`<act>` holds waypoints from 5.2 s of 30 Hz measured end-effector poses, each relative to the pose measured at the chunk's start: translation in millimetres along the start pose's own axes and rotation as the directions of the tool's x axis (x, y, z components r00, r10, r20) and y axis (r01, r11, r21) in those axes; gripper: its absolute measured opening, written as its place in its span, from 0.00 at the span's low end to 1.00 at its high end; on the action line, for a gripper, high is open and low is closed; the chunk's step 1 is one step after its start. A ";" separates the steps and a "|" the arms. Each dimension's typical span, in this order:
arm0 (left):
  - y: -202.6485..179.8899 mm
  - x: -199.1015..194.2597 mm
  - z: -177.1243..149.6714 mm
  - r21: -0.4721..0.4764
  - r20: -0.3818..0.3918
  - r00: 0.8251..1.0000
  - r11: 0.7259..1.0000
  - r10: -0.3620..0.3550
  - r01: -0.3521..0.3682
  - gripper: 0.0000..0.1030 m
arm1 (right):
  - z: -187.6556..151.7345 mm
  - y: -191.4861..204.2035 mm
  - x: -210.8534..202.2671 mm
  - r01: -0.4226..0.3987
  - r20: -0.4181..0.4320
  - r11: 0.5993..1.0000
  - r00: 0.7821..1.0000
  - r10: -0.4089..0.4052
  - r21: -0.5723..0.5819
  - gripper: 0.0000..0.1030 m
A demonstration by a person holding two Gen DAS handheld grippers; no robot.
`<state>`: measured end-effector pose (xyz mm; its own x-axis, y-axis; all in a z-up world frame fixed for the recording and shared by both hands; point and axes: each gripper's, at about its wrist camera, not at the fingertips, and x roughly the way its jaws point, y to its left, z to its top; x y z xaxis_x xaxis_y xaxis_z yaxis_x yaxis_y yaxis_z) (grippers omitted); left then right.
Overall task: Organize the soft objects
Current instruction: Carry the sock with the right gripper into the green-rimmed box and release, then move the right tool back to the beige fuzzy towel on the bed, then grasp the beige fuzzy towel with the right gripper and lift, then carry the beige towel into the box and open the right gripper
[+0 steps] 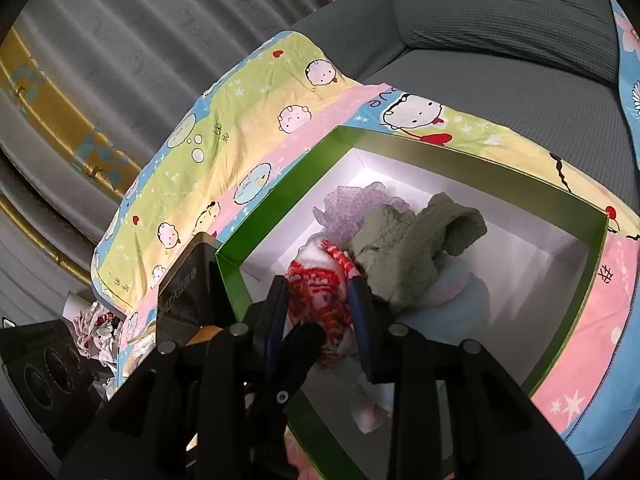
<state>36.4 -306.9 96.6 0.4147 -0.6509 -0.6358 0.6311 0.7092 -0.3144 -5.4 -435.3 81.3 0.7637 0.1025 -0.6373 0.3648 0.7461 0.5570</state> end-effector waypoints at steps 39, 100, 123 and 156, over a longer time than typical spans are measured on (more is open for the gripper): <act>261.4 -286.4 -130.8 -0.570 -0.061 0.778 0.618 0.626 -0.542 0.90 | -94.8 161.5 -33.6 -0.164 0.011 0.901 0.983 0.183 -0.402 0.91; 285.0 -300.2 -147.2 -0.641 -0.114 0.848 0.614 0.517 -0.460 0.90 | -141.6 263.0 -20.5 -0.389 -0.361 0.804 0.903 0.234 -0.450 0.24; 197.4 -171.4 -126.8 -0.410 -0.077 0.956 0.865 0.285 -0.290 0.90 | -140.4 148.7 69.3 -0.265 -0.434 0.941 0.888 0.153 -0.212 0.82; 44.9 -124.8 -13.2 -0.060 0.249 0.969 0.998 0.006 0.009 0.61 | -40.5 108.6 -22.0 -0.427 -0.149 0.895 0.901 0.409 -0.130 0.41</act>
<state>4.3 -190.2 152.5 0.5688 -0.6933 -0.4425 0.5940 0.7184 -0.3620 -4.1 -329.8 134.2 0.7575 0.4950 -0.4256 -0.0692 0.7092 0.7016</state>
